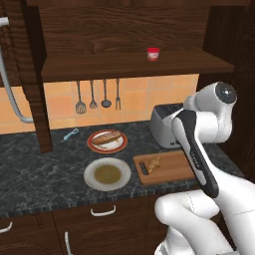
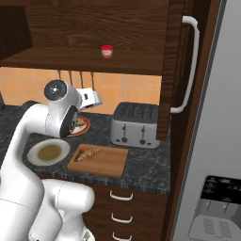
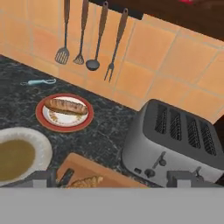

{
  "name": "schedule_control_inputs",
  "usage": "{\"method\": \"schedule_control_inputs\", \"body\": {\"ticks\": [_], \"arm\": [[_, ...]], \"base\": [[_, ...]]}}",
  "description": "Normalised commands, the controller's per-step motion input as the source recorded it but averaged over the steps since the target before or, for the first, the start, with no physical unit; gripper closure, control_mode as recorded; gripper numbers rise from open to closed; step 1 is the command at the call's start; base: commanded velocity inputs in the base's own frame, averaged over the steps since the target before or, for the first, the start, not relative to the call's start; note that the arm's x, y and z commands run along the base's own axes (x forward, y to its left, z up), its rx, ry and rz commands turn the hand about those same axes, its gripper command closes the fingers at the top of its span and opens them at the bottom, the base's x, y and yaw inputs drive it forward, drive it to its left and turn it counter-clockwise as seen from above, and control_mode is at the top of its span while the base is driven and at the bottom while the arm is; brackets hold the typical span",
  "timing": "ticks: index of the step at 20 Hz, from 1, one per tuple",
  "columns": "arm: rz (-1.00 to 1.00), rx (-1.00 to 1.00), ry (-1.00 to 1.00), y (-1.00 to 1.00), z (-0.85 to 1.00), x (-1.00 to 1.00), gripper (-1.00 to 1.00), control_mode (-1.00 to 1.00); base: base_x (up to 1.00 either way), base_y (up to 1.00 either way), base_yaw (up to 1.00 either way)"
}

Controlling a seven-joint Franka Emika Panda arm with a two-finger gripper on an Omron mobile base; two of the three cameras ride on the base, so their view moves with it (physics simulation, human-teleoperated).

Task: From the different types of pastries on the counter, select a croissant and place it on the cutting board. Then retrieve a jar of jam from the cabinet and place it alongside the croissant on the cutting board.

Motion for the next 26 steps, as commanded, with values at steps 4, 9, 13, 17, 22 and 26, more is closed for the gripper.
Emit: {"method": "schedule_control_inputs", "body": {"ticks": [4,9,13,17,22,26], "arm": [[-0.04,0.08,-0.22,-0.05,1.00,-0.08,-1.00,-1.00],[-0.13,0.00,-0.15,-0.03,1.00,-0.04,-1.00,-1.00],[-0.17,0.14,-0.12,0.00,1.00,-0.01,-1.00,-1.00],[-0.12,0.23,-0.11,0.00,0.72,-0.05,-1.00,-1.00],[-0.06,0.00,-0.02,0.08,0.00,0.02,-1.00,-1.00],[-0.07,0.00,0.11,0.05,-0.11,0.17,-1.00,-1.00]], "base": [[0.00,0.00,0.00],[0.00,0.00,0.00],[0.00,0.00,0.00],[0.00,0.00,0.00],[0.00,0.00,0.00],[0.00,0.00,0.00]]}}
